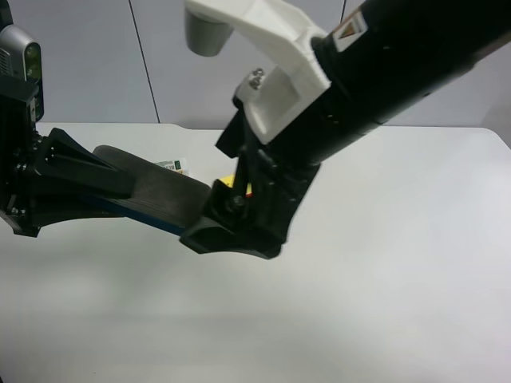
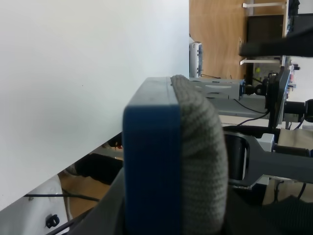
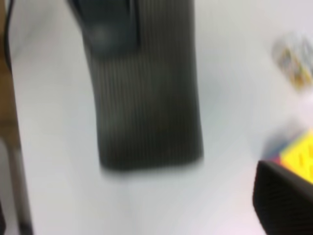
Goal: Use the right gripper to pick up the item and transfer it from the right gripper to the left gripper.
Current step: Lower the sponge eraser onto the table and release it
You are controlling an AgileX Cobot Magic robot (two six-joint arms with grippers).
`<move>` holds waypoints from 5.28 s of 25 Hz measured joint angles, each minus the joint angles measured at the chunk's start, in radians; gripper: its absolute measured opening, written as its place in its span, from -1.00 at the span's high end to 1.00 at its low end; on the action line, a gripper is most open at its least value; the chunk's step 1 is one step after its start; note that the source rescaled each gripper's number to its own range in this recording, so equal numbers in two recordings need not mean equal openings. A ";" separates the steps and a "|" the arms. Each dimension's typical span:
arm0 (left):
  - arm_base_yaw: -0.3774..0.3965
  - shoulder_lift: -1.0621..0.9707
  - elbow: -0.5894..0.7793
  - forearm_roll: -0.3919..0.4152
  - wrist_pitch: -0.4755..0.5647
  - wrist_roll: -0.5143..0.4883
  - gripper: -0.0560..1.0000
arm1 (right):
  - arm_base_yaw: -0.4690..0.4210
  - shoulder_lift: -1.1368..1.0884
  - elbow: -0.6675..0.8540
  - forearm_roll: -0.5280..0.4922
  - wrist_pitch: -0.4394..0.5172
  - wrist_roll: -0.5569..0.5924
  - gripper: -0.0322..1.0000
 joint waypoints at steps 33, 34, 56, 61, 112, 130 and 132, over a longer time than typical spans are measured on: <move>0.000 0.000 0.000 0.003 0.003 0.026 0.89 | 0.000 -1.070 0.541 -0.318 0.415 0.645 -0.98; 0.000 0.000 0.000 0.003 0.003 0.027 0.89 | 0.000 -1.075 0.546 -0.329 0.396 0.654 -0.98; 0.000 0.000 0.000 0.013 0.003 0.034 0.89 | 0.000 -1.091 0.580 -0.360 0.292 0.727 -0.98; 0.000 0.000 0.000 0.013 0.003 0.039 0.89 | -0.075 -1.189 0.580 -0.358 0.289 0.727 -0.98; 0.000 0.473 -0.087 0.056 -0.422 0.407 0.89 | -0.628 -1.353 0.580 -0.359 0.282 0.728 -0.98; 0.000 0.500 -0.097 0.135 -0.555 0.425 -0.67 | -0.628 -1.353 0.580 -0.359 0.282 0.730 -0.98; 0.000 0.500 -0.098 0.144 -0.566 0.423 -0.90 | -0.628 -1.353 0.580 -0.359 0.282 0.730 -0.98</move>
